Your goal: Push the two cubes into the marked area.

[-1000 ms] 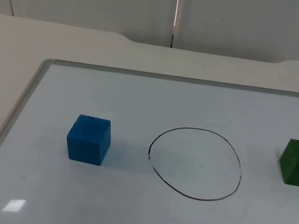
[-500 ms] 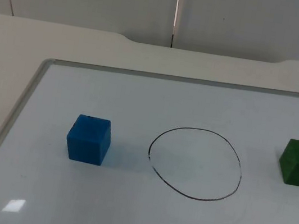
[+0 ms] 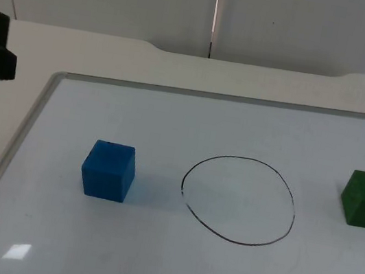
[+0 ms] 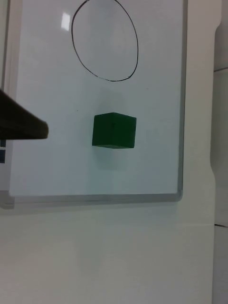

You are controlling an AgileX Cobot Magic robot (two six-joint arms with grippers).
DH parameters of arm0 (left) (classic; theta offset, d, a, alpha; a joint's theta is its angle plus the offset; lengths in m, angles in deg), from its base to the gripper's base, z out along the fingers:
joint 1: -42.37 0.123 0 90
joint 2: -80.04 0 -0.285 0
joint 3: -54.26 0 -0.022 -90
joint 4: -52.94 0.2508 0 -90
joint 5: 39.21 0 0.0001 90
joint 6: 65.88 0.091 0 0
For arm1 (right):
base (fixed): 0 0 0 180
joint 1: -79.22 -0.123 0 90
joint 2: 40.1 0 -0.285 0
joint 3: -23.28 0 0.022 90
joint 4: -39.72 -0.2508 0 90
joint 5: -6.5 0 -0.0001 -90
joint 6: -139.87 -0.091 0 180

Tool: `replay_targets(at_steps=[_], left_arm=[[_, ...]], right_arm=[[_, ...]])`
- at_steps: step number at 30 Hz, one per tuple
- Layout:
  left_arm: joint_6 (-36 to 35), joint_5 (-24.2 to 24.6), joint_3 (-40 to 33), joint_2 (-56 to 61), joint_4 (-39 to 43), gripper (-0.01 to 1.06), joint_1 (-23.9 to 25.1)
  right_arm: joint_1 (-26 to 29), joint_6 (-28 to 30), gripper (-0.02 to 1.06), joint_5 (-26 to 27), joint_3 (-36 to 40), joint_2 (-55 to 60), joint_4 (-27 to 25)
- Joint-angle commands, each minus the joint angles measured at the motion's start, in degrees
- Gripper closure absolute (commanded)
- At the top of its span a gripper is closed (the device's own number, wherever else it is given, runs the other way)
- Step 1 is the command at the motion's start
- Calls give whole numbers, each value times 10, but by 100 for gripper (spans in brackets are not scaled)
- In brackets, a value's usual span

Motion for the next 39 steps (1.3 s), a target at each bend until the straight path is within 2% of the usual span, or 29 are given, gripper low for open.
replay_targets(at_steps=[1,3,4,6,8,19,28,39], left_arm=[[14,-35,3,-21,-25,105,-21],[15,-101,3,-60,-27,105,-59],[15,-101,3,-60,-27,105,-59],[15,-137,4,-95,-27,105,-85],[16,-153,11,-128,-27,105,-98],[17,-177,61,-239,-18,105,-104],[17,-176,101,-308,-5,105,-104],[17,-176,119,-380,-5,105,-104]], right_arm=[[2,-1,-1,2,1,-2,-2],[2,-1,-1,2,1,-2,-2],[2,-1,-1,2,1,-2,-2],[2,-1,-1,2,1,-2,-2],[2,-1,-1,2,1,-2,-2],[2,-1,-1,2,1,-2,-4],[2,-1,-1,3,1,-2,-28],[2,-1,-1,3,1,-2,-28]])
